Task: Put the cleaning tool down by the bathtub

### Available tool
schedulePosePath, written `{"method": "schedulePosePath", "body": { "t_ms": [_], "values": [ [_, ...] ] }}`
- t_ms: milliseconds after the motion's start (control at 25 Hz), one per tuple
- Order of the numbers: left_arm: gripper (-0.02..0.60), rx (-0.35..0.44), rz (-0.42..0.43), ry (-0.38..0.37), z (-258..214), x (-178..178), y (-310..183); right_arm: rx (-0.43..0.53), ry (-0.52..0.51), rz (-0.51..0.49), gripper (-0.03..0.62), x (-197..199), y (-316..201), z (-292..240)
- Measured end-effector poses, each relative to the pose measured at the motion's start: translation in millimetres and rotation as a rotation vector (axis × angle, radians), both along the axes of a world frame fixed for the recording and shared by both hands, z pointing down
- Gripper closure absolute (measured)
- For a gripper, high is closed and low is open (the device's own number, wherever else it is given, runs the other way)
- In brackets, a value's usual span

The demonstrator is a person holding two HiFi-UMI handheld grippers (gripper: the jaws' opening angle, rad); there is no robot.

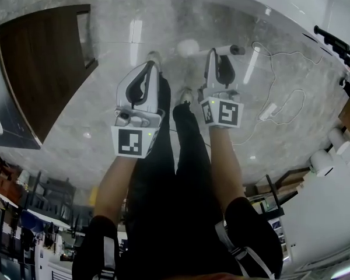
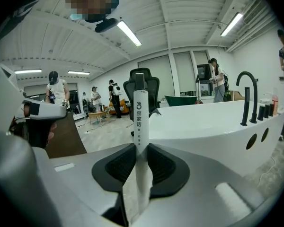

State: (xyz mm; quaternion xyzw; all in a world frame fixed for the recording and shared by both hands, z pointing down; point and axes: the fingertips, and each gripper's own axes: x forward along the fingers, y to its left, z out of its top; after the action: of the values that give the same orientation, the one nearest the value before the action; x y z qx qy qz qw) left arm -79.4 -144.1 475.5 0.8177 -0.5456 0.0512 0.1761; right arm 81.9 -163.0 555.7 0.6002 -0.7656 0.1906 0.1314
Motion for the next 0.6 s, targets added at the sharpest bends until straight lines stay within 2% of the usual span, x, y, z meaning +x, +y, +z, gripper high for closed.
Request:
{"method": "schedulePosePath", "body": {
  "t_ms": [600],
  "values": [
    [0.572, -0.014, 0.014, -0.006, 60, -15, -25, -0.021, 0.008, 0.022, 0.514, -12, -35, 87]
  ]
}}
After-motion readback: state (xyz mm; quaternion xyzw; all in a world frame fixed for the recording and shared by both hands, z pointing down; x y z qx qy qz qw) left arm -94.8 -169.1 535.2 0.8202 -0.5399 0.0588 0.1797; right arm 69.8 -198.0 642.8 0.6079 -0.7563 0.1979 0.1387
